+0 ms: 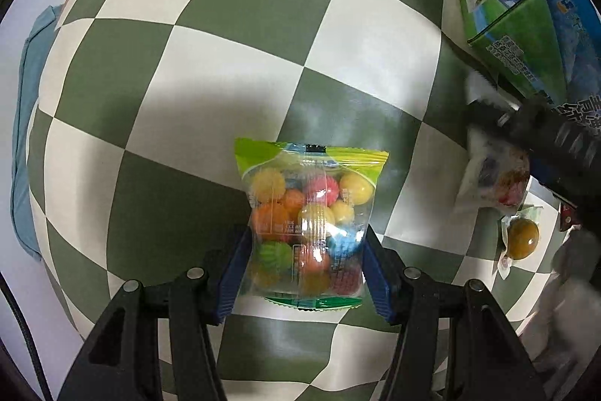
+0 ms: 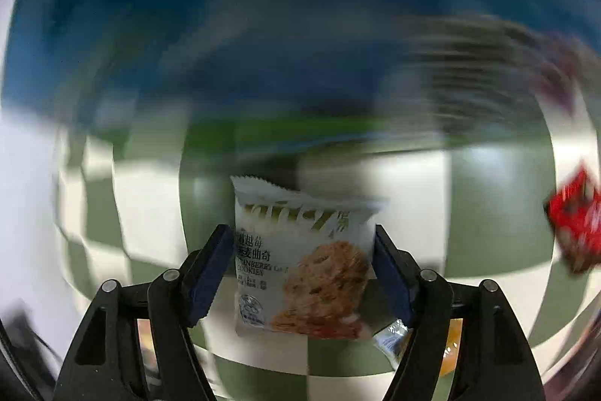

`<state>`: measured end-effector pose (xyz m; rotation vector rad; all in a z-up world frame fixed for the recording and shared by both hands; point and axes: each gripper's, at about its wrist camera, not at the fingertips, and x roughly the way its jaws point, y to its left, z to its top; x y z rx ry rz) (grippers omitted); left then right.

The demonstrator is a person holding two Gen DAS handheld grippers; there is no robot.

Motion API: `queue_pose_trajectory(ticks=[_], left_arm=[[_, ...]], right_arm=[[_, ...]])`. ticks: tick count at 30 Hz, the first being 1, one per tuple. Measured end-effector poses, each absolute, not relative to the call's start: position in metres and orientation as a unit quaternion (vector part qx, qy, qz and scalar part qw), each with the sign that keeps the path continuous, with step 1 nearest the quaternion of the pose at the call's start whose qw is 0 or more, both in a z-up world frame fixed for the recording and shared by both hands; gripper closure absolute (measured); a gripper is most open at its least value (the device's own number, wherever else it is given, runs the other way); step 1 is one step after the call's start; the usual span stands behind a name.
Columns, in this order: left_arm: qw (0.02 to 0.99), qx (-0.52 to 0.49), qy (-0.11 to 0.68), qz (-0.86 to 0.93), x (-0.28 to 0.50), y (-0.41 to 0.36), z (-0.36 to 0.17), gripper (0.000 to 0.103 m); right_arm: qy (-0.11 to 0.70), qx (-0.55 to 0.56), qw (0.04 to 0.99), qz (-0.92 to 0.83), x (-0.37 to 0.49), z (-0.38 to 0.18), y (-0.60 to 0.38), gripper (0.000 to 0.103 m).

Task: Organize snacks
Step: 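Grasp the colorful candy-ball bag with the left tool while the right tool grasps the oat cookie pack, then carry both packs into the box and open both tools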

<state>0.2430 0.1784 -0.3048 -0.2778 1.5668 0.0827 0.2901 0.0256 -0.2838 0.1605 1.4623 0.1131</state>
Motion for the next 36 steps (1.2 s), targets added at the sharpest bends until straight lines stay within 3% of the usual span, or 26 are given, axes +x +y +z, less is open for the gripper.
queue_pose_trajectory(ticks=[2, 7, 12, 17, 22, 23, 25, 29, 36], left_arm=[[0.698, -0.126, 0.704, 0.036, 0.244, 0.18, -0.307, 0.047], [0.699, -0.121, 0.704, 0.036, 0.247, 0.186, -0.312, 0.047], [0.706, -0.105, 0.7, 0.024, 0.233, 0.175, -0.304, 0.049], [0.7, -0.103, 0.706, 0.023, 0.232, 0.175, -0.314, 0.046], [0.705, -0.085, 0.703, 0.034, 0.244, 0.172, -0.315, 0.046], [0.707, -0.083, 0.701, 0.036, 0.243, 0.17, -0.315, 0.049], [0.713, -0.073, 0.697, 0.037, 0.253, 0.155, -0.305, 0.056], [0.713, -0.087, 0.695, 0.024, 0.255, 0.147, -0.288, 0.058], [0.744, -0.116, 0.657, -0.031, 0.267, 0.116, -0.211, 0.058]], right_arm=[[0.657, 0.01, 0.748, 0.092, 0.28, -0.284, 0.047, 0.038], [0.655, -0.084, 0.738, 0.141, 0.245, -0.288, 0.054, 0.043], [0.696, -0.029, 0.7, 0.159, 0.231, -0.295, 0.029, 0.044], [0.717, 0.047, 0.675, 0.168, 0.232, -0.296, 0.015, 0.036], [0.714, 0.006, 0.683, 0.157, 0.206, -0.304, 0.026, 0.035], [0.707, -0.015, 0.69, 0.152, 0.205, -0.307, 0.033, 0.036], [0.696, -0.051, 0.701, 0.143, 0.188, -0.311, 0.058, 0.039], [0.676, -0.067, 0.719, 0.145, 0.164, -0.304, 0.076, 0.054], [0.648, 0.037, 0.74, 0.173, 0.16, -0.246, 0.021, 0.056]])
